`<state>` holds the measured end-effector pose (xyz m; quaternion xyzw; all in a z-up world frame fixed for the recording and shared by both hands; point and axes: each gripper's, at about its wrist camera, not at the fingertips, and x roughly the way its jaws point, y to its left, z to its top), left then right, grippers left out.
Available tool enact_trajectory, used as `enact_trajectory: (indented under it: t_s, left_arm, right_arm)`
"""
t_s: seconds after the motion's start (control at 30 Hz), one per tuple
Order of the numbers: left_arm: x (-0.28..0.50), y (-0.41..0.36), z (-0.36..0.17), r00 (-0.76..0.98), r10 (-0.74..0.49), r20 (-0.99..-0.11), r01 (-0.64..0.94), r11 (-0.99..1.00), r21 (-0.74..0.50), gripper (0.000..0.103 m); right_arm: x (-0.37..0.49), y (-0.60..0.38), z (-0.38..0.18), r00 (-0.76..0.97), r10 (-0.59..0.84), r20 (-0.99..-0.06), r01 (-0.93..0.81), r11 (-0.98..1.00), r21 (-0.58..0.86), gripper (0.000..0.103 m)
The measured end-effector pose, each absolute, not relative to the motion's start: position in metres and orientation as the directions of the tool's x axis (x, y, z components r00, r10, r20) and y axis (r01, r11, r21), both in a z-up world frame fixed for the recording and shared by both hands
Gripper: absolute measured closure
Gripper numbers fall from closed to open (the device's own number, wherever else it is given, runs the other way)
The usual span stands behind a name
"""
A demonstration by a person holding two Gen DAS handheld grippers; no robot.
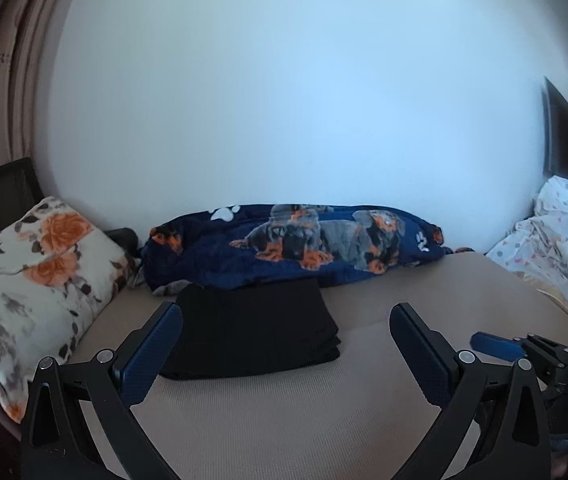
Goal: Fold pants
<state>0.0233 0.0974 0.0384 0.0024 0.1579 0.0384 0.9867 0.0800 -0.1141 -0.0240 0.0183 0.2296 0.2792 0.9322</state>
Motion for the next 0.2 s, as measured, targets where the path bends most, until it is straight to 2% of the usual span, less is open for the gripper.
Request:
enact_trajectory:
  t_s: [0.2]
  left_arm:
    - [0.0204,0.1021,0.0325,0.945,0.112,-0.306,-0.121,0.993,-0.009,0.000]
  right_arm:
    - [0.0751,-0.1114,-0.0251,0.735,0.532,-0.420,-0.518,0.841,0.158,0.025]
